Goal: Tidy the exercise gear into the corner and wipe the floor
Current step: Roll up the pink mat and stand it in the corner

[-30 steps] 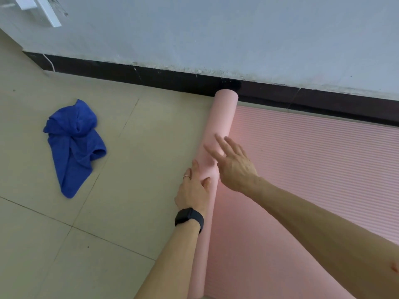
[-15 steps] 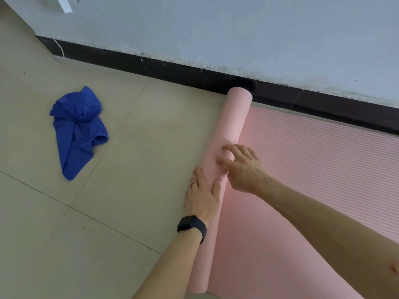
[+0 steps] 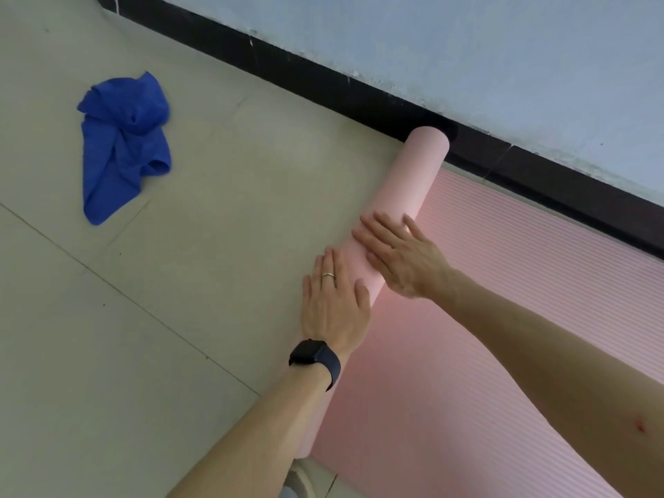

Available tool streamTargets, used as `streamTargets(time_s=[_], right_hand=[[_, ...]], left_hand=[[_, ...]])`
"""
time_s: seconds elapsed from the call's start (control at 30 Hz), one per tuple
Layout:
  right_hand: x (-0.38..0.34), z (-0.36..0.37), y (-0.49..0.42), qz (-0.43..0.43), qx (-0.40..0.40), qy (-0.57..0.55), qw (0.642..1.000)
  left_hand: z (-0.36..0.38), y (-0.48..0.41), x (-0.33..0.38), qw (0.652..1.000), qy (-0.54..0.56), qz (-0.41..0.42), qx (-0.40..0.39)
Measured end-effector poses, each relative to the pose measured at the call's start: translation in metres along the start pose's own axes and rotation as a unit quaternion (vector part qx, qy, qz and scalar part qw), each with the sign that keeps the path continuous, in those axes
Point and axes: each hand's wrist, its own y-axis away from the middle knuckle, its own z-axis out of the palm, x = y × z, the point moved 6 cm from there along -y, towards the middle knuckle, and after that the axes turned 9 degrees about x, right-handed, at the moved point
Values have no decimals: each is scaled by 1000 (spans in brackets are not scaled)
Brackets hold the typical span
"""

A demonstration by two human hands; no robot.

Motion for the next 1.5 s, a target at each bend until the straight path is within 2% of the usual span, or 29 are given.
streamTargets(time_s=[0.07, 0.13, 0.2, 0.3, 0.37, 0.47, 0.53, 0.57, 0.7, 0.8, 0.9, 0.97, 1.0, 1.13, 1.17, 1.3, 1.37, 1.47, 1.5], right_hand=[[9, 0, 24, 29, 2, -18, 999], [13, -4, 43, 47, 8, -22, 999], [17, -17, 50, 62, 52, -8, 997], [15, -47, 38, 95, 135, -22, 986], [7, -57, 20, 72, 152, -59, 984], [-8, -38, 2, -8, 64, -45, 997], [1, -12, 12, -10, -8, -13, 1000], [9, -5, 22, -3, -15, -7, 1000], [37, -1, 74, -7, 30, -28, 999], [59, 2, 125, -8, 34, -18, 999], [82, 4, 162, 7, 30, -29, 999], [94, 2, 179, 6, 26, -32, 999], [98, -1, 186, 10, 35, -33, 999], [106, -39, 189, 54, 167, -47, 983], [105, -47, 182, 53, 178, -56, 981], [90, -37, 149, -11, 70, -68, 995], [98, -19, 156, -7, 26, -62, 998], [119, -6, 187, 1, 41, -67, 997], [126, -6, 199, -4, 54, -66, 996]], left_hand=[[-3, 0, -7, 998, -32, -56, 17], [13, 10, -6, 994, -12, -101, -43], [25, 26, 11, 994, 15, -93, -57], [37, 47, 35, 997, -26, -70, -20], [41, 59, 45, 996, -64, -61, 11], [44, 73, 60, 992, -114, -39, 29], [49, 85, 73, 993, -108, -20, 45], [50, 92, 80, 994, -98, -9, 47], [35, 103, 101, 998, -41, 20, 39], [23, 81, 99, 996, -65, -46, 41], [44, 70, 105, 993, -52, -99, -44], [65, 87, 123, 990, -13, -119, -70], [73, 98, 132, 991, -8, -123, -59], [89, 131, 168, 990, -73, -115, 23], [94, 136, 175, 990, -76, -117, 35], [108, 163, 209, 988, -71, -116, 70], [107, 178, 228, 991, -40, -107, 74], [97, 197, 251, 996, 38, -83, 19], [87, 199, 255, 995, 61, -74, 23]])
